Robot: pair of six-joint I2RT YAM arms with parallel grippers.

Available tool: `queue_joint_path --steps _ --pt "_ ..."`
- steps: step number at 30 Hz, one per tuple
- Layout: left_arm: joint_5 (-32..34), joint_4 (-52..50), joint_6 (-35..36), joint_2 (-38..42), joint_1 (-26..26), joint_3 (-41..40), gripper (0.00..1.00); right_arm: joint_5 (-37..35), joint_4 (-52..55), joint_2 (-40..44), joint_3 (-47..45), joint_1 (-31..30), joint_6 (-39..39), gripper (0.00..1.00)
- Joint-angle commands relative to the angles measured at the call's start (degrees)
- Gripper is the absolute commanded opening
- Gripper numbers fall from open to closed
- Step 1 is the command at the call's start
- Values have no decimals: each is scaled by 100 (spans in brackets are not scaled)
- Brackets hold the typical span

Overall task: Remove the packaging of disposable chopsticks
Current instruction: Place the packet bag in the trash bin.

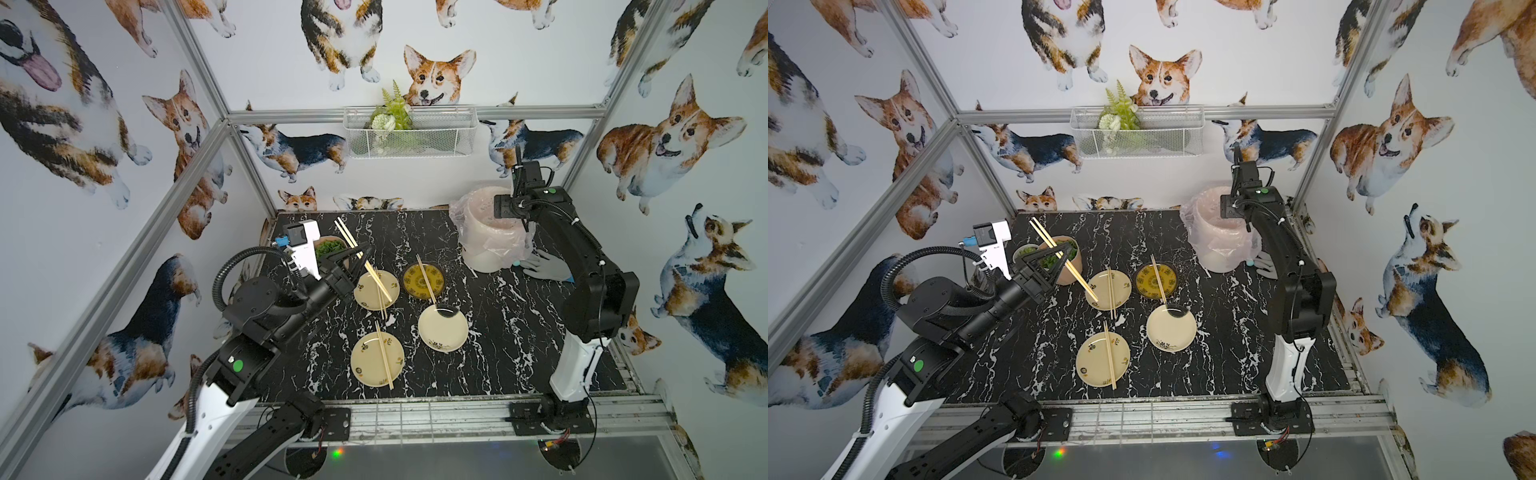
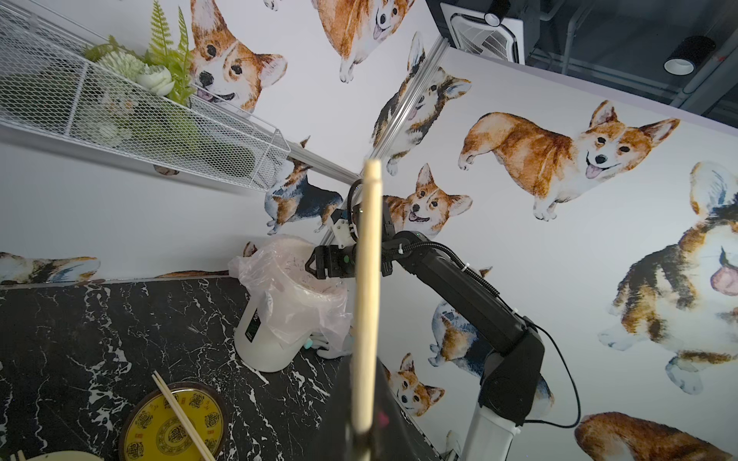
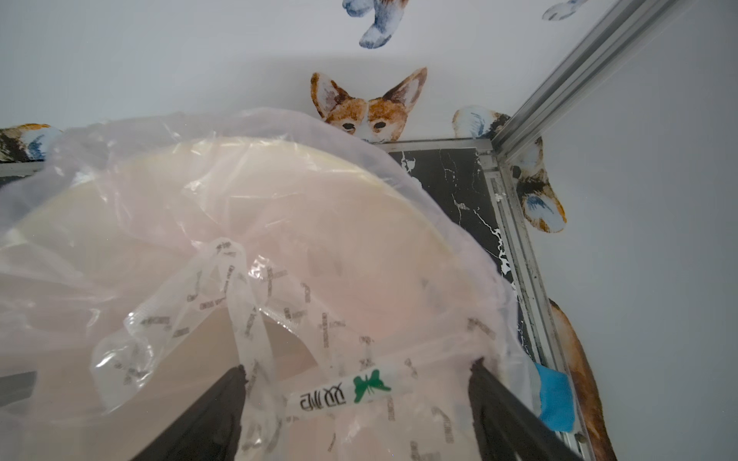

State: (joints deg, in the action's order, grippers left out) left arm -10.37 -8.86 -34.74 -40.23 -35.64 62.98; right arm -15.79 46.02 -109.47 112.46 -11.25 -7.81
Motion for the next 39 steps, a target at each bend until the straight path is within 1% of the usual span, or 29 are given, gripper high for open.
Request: queue_joint_path --steps 1,12,15,20,25,35,39 --pt "-7 34 38 -3 4 30 0 -269 295 44 119 -18 -52 89" --pt "15 175 -68 34 4 -108 0 -359 566 609 266 -132 48 91" --pt "26 148 -68 62 4 -111 0 -384 493 747 69 -127 89 92" --pt "50 131 -84 101 5 -128 0 -630 375 869 -393 -115 110 93" --pt "52 78 -77 113 4 -119 0 -553 267 1117 -710 -115 -1 93" --pt "79 122 -103 122 4 -190 0 -425 359 1550 -975 -20 -97 95" --pt "71 121 -112 143 4 -206 0 -502 419 1736 -1199 21 -80 96"
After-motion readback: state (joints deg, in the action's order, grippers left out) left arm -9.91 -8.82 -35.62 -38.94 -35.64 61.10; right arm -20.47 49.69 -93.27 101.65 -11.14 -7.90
